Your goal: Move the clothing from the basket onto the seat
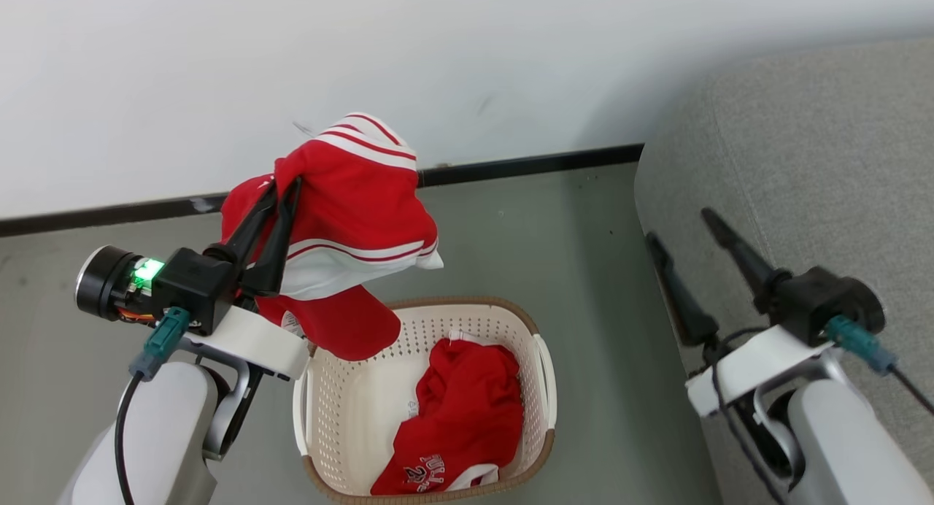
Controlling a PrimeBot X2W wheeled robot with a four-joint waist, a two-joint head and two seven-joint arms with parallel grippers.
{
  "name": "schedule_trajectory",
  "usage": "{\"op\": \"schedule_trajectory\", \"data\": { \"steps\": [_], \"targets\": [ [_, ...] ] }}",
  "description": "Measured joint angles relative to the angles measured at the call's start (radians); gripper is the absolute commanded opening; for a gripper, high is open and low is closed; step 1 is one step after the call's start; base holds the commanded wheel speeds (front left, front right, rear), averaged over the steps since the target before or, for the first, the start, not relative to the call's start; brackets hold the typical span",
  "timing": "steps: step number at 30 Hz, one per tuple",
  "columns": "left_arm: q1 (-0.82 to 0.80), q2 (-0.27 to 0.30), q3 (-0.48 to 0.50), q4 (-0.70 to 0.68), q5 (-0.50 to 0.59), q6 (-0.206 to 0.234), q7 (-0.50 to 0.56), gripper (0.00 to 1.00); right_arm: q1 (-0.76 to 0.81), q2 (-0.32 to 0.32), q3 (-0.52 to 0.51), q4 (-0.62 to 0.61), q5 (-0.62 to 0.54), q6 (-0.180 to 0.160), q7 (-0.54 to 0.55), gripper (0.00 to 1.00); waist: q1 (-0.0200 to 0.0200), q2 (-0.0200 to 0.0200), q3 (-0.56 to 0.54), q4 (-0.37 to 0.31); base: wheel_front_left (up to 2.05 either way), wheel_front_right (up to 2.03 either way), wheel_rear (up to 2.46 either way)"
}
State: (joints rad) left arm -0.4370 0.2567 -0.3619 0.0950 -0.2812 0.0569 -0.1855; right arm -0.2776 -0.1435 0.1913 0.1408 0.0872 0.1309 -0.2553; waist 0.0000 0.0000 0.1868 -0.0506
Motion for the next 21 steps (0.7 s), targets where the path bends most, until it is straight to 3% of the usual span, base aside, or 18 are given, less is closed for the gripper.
{"op": "schedule_trajectory", "data": {
  "steps": [21],
  "targets": [
    [0.02, -0.018, -0.084, -0.082, -0.028, -0.06, 0.089, 0.0, -0.02, -0.111, 0.411, 0.053, 0.106, 0.001, 0.0, 1.0, 0.0, 0.0, -0.174, 0.032, 0.0, 0.0, 0.0]
  ]
}}
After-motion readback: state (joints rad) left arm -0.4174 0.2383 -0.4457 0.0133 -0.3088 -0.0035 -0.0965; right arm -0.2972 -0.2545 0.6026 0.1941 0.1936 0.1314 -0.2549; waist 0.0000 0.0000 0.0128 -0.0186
